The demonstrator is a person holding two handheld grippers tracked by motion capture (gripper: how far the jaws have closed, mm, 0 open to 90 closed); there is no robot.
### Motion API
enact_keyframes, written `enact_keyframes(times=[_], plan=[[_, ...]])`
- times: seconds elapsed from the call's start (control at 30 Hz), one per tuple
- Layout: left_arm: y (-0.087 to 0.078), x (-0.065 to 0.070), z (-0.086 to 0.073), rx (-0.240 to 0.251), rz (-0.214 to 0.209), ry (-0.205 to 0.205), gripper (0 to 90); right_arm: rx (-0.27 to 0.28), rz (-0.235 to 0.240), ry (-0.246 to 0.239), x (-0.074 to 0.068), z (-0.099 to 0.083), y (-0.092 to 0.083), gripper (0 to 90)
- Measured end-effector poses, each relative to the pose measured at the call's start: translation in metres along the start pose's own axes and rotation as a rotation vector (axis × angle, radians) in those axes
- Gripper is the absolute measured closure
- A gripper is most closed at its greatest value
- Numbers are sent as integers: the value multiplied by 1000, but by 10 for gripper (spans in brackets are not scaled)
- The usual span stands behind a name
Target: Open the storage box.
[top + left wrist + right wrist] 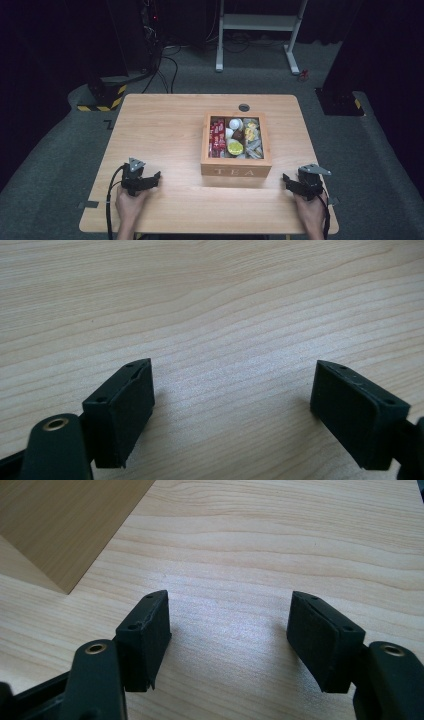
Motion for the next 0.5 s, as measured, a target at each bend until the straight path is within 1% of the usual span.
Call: enact_keyframes(times=[0.33,0.4,0.43,0.5], plan=[[0,0,0,1,-1,-2,177,0,0,0,0,0,0,339],[0,0,0,1,-1,-3,177,0,1,-2,0,0,0,350],[0,0,0,2,0,-7,177,2,4,-8,0,0,0,370],[0,0,0,0,0,-3,177,3,4,-8,0,0,0,381]])
Point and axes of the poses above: each handheld gripper's, and its own axes: y roughly forward along the jaws, z roughly out of its top, x roughly to its right, the point moved 2 cm from there along y, roughly forward along the jaws, and after that the axes turned 13 degrees about z, right-handed, at the moved point
